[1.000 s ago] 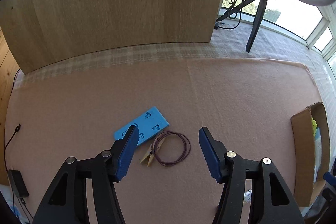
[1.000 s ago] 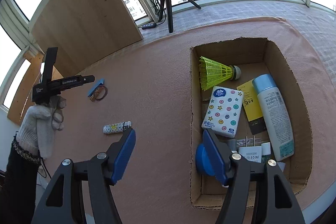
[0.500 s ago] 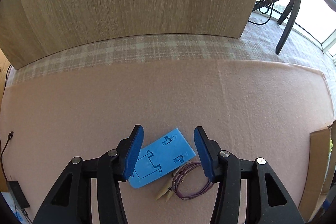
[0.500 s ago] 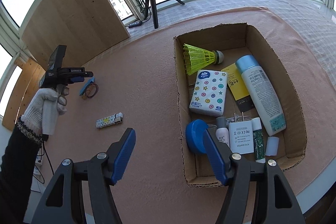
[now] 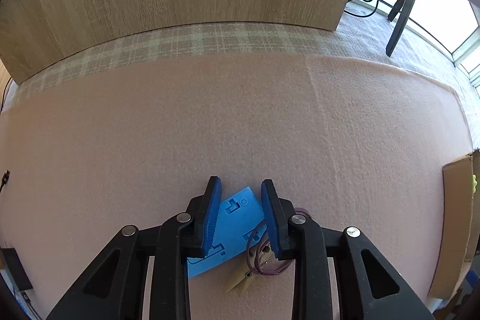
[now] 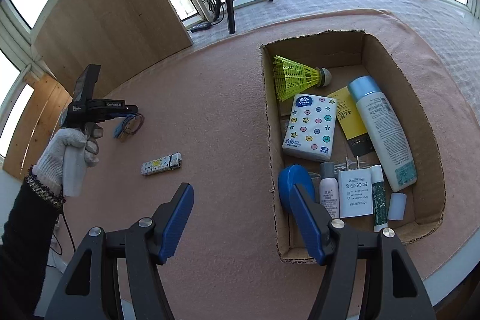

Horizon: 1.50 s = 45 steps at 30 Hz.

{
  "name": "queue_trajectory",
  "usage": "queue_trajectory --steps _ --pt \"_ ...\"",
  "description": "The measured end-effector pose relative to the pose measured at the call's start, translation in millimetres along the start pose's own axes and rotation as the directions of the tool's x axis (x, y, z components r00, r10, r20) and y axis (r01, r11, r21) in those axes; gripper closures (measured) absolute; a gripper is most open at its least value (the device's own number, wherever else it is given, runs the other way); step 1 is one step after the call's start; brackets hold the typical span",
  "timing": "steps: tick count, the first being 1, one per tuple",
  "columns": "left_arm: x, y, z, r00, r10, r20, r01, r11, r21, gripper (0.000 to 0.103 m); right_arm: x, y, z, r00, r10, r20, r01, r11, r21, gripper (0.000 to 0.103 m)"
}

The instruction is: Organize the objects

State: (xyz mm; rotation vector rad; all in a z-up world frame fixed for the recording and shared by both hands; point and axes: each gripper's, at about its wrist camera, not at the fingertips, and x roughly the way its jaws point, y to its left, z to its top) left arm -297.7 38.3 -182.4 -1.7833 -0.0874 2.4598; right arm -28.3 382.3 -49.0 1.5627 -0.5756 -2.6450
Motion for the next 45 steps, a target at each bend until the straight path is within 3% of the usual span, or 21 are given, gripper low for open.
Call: queue_trajectory --steps 11,20,26,31,37,41,45 --pt "-36 12 -101 0.999 -0.016 0.047 0.015 1.000 0.009 0.074 21 46 4 0.996 0.076 -0.049 -0.081 0.989 -0.123 0.040" --pt "-57 10 -163 0.998 -0.045 0.044 0.045 0.999 0.002 0.074 42 89 0 0.987 0.118 -0.111 -0.140 0.966 -0.219 0.040" --pt "-82 29 -182 0.997 -0.014 0.081 0.017 0.999 -0.036 0.074 49 106 -2 0.982 0.133 -0.137 -0.165 0.953 -0.253 0.040" --pt "-102 44 -199 0.996 0.002 0.093 -0.001 1.000 -0.008 0.071 54 112 -4 0.978 0.141 -0.151 -0.176 0.950 -0.257 0.040" --pt "-100 41 -213 0.998 0.023 0.064 -0.029 0.996 0.086 0.069 61 123 -6 0.975 0.146 -0.170 -0.189 0.944 -0.272 0.040" --pt "-91 34 -221 0.996 0.069 0.058 -0.077 0.987 0.140 0.061 64 132 -8 0.971 0.153 -0.183 -0.200 0.940 -0.275 0.040" --pt "-79 36 -215 0.996 0.071 0.056 -0.078 0.988 0.136 0.061 66 136 -11 0.968 0.159 -0.194 -0.209 0.939 -0.274 0.040"
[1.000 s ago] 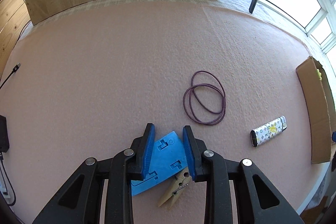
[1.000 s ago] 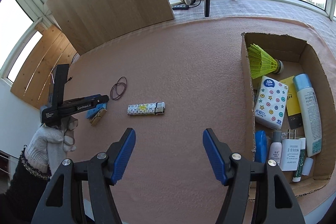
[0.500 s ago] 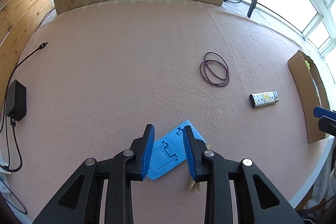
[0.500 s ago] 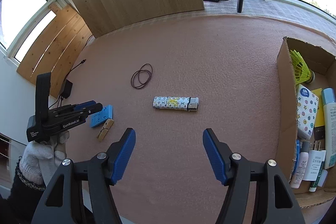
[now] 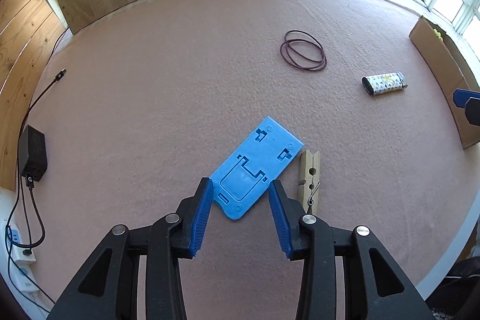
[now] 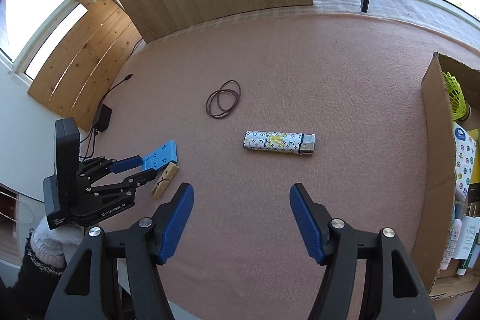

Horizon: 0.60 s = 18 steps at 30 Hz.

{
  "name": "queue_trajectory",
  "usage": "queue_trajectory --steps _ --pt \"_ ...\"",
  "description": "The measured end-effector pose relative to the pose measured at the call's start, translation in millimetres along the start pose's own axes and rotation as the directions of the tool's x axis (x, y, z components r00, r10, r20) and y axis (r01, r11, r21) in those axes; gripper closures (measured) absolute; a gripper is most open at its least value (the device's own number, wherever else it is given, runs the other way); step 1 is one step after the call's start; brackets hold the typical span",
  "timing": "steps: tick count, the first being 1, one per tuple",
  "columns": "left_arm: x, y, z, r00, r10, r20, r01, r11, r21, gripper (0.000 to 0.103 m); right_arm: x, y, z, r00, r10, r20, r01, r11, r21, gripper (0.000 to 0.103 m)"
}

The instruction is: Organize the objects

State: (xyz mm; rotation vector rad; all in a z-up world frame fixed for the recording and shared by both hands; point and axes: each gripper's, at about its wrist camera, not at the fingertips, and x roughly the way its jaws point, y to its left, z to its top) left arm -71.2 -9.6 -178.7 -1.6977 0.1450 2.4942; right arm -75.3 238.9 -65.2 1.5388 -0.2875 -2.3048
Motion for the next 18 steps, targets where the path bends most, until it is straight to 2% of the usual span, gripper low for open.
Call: queue_trajectory --steps 13,18 --pt "3 12 12 1.000 0.001 0.023 0.001 0.998 -0.063 0.055 6 -1 -2 1.000 -0.025 -0.008 0.025 1.000 0.006 0.040" --pt "-16 13 2 0.998 -0.038 0.053 0.044 0.992 -0.117 0.055 15 -5 13 0.998 -0.068 0.001 0.068 0.997 -0.041 0.040"
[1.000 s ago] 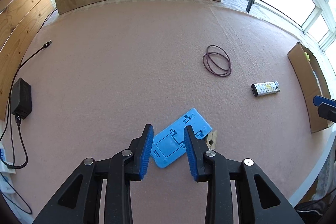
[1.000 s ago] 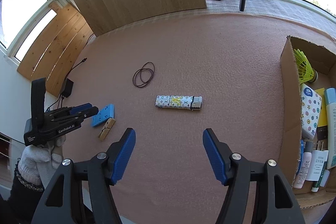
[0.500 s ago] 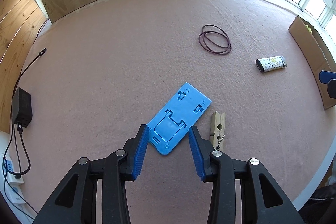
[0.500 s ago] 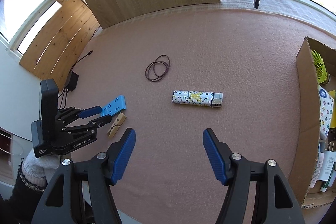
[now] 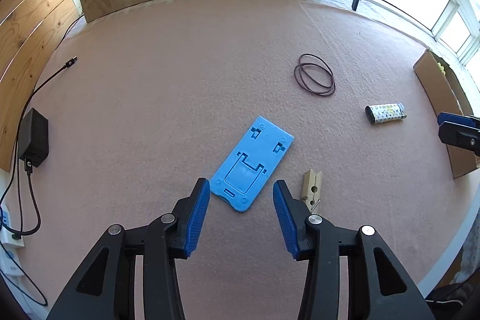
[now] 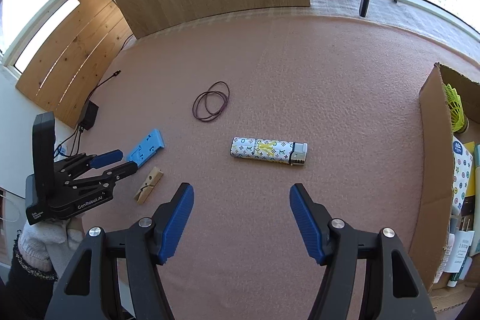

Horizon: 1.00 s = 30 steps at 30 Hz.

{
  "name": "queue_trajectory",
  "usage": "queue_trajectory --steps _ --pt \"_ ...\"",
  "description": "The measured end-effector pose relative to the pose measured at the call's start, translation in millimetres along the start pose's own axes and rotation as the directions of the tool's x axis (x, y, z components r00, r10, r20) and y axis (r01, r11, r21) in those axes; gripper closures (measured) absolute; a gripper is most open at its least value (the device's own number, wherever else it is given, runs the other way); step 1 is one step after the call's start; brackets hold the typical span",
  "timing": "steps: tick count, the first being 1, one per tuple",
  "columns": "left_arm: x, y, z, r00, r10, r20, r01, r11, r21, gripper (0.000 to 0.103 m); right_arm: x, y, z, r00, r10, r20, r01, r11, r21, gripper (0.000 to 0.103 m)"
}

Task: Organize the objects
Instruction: 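Grasp the wooden clothespin with the left gripper while the right grasps the patterned tube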

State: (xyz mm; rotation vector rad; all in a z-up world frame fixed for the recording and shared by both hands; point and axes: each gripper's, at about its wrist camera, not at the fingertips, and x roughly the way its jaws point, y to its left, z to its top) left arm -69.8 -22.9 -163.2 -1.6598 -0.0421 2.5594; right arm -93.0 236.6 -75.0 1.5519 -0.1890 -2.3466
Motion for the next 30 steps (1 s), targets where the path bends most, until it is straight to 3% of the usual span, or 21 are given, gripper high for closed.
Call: queue_trajectory --steps 7,17,22,30 --pt "-14 -16 -13 0.996 -0.084 0.001 0.084 0.996 -0.023 0.055 30 -5 30 0.999 -0.028 -0.030 0.026 0.997 -0.075 0.040" --pt "0 -37 -20 0.994 -0.105 -0.036 0.103 0.994 -0.041 0.056 72 1 50 0.992 -0.057 -0.116 0.032 0.977 -0.213 0.040" --pt "6 -42 -20 0.992 -0.114 -0.055 0.111 0.992 -0.054 0.065 89 -4 54 0.980 -0.041 -0.195 -0.002 0.976 -0.218 0.040" --pt "10 -44 -20 0.993 -0.110 -0.051 0.106 0.991 -0.078 0.074 84 -2 44 0.970 -0.027 -0.240 -0.040 0.963 -0.268 0.040"
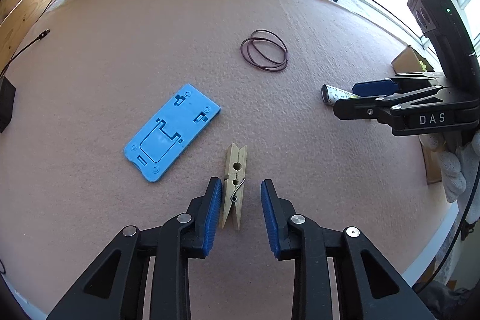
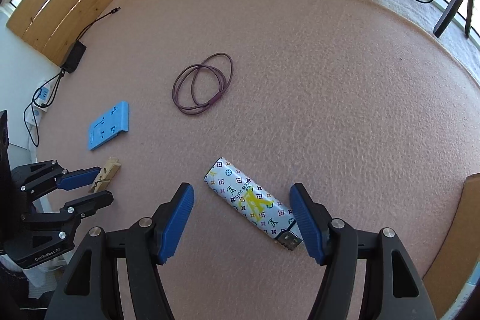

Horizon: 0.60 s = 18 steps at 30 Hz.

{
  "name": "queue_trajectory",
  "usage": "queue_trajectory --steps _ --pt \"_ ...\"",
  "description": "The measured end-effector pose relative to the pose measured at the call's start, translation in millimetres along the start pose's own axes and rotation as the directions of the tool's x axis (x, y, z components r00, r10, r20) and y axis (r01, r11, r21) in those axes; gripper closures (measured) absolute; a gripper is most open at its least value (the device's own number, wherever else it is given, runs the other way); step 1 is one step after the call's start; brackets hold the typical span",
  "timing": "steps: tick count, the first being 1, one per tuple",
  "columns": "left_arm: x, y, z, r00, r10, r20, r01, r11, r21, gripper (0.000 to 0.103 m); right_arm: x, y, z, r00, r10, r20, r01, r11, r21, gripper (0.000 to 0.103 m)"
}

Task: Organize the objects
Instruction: 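Grasp the wooden clothespin with the left gripper while the right grasps the patterned tube, then lift the clothespin with the left gripper while the right lifts the tube toward the box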

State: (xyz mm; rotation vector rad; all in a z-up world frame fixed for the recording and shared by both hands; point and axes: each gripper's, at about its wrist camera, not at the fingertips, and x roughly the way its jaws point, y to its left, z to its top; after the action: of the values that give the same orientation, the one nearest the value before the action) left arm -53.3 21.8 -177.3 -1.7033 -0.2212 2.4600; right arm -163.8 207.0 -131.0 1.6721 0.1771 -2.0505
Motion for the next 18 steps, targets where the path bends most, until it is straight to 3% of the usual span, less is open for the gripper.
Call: queue_trajectory --steps 4,11,18 --pt "2 -1 3 1.000 -0.008 -0.002 0.008 1.000 -0.009 0.079 0 5 -5 1.000 -0.021 0.000 0.021 1.000 -0.013 0.041" --pt "4 -4 6 1.000 -0.011 -0.005 0.011 1.000 -0.012 0.087 0 13 -7 0.996 -0.084 0.003 0.084 0.996 -0.023 0.066" --pt "4 -8 7 1.000 -0.018 0.003 0.018 1.000 -0.020 0.087 -1 14 -11 0.991 -0.130 0.026 0.131 0.991 -0.010 0.081"
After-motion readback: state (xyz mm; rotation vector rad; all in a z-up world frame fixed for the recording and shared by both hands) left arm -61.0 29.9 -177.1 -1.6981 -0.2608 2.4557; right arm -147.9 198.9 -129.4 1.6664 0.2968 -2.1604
